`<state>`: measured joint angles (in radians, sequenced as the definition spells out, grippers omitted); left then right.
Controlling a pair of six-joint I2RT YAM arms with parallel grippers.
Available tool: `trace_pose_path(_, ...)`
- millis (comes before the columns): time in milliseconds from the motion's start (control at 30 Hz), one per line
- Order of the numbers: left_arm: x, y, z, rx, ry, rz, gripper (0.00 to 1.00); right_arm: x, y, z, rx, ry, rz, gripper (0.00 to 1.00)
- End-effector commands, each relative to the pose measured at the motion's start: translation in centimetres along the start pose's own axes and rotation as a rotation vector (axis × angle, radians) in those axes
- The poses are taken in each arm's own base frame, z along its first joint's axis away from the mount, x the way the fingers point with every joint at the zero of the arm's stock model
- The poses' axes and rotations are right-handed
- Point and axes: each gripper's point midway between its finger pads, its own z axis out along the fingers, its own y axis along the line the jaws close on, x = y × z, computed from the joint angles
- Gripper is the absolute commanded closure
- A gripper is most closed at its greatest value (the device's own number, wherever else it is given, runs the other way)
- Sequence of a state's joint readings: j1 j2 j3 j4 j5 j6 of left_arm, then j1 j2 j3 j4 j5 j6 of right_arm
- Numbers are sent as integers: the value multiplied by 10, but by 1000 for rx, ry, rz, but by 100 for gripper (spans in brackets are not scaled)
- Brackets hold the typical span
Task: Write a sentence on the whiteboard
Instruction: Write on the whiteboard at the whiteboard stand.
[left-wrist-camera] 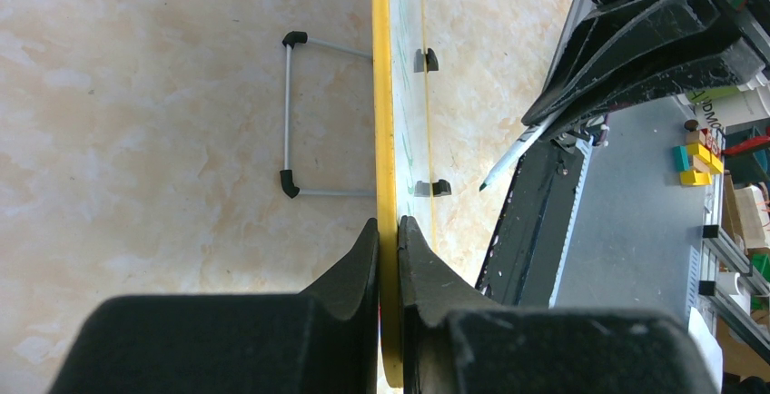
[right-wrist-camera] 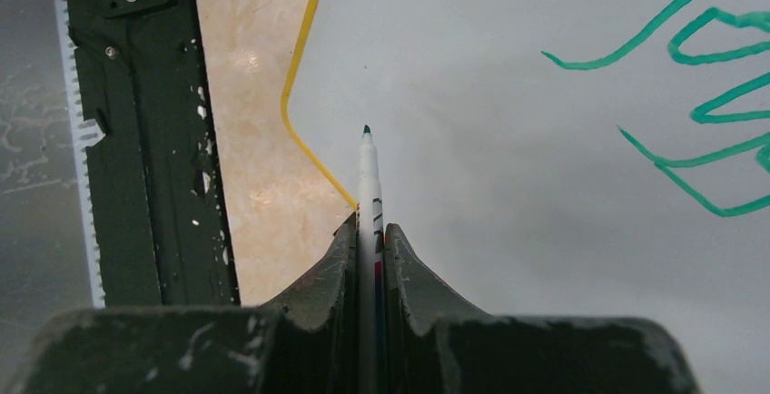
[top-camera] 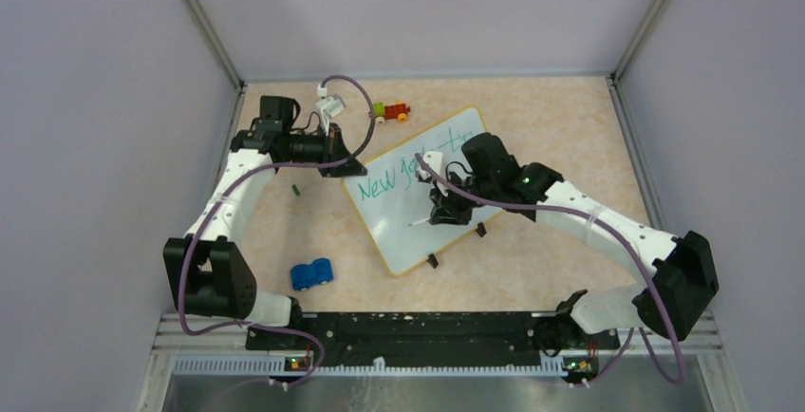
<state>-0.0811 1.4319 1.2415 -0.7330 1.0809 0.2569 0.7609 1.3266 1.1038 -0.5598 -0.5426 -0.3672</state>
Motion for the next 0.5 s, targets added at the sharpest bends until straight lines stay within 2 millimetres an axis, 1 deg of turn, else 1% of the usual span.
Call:
trace_pose_path(0, 8, 5, 7, -3, 26, 54, 100, -22, -12, -1, 107, -71, -58, 100)
trace_pose_path(267, 9, 5, 7, -5, 26, 53, 100, -28, -26, 4, 176, -71, -70, 100)
trace_pose_path(467, 8, 5, 7, -4, 24, 54, 100, -24, -36, 8, 214, -42, -56, 100)
